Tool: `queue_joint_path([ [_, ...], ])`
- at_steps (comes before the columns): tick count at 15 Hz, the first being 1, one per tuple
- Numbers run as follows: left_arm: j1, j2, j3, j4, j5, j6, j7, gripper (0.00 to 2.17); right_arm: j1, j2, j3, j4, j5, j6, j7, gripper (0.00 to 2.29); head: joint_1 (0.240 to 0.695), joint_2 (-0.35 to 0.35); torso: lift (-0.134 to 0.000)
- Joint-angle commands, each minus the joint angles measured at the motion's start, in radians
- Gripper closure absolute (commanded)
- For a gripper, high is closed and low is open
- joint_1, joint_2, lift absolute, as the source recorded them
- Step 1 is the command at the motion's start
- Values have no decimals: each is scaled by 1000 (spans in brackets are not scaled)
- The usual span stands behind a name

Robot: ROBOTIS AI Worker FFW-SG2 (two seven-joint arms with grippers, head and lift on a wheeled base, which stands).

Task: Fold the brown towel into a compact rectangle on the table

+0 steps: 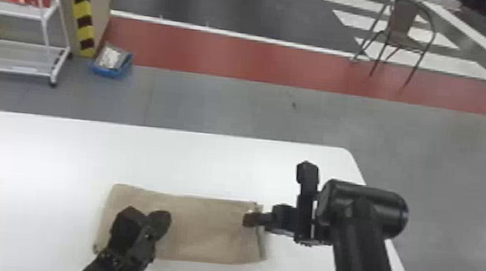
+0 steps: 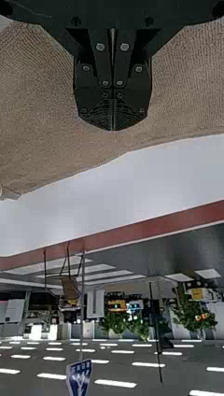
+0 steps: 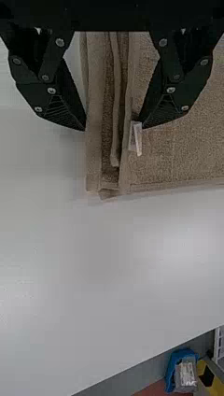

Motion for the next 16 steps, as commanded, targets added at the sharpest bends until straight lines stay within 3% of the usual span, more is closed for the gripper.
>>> queue_joint_path([
  [1, 0, 0, -1, -2, 0, 0, 0, 1717, -1, 0, 3, 3, -1, 9, 2, 596, 695, -246, 0],
  [5, 0, 0, 0, 0, 2, 0, 0, 1717, -7, 0, 4, 3, -4, 24, 21, 856, 695, -241, 0],
  [6, 0, 2, 0, -2, 0, 0, 0, 1717, -7, 0, -2, 1, -9, 37, 30, 1106, 695, -239, 0],
  [10, 0, 2, -3, 0, 0, 22, 1, 1717, 0, 2, -9, -84, -55, 187, 87, 1234, 695, -225, 0],
  [16, 5, 5, -10, -8, -3, 61, 0, 1717, 22, 6, -14, -210, -136, 291, 96, 1234, 695, -200, 0],
])
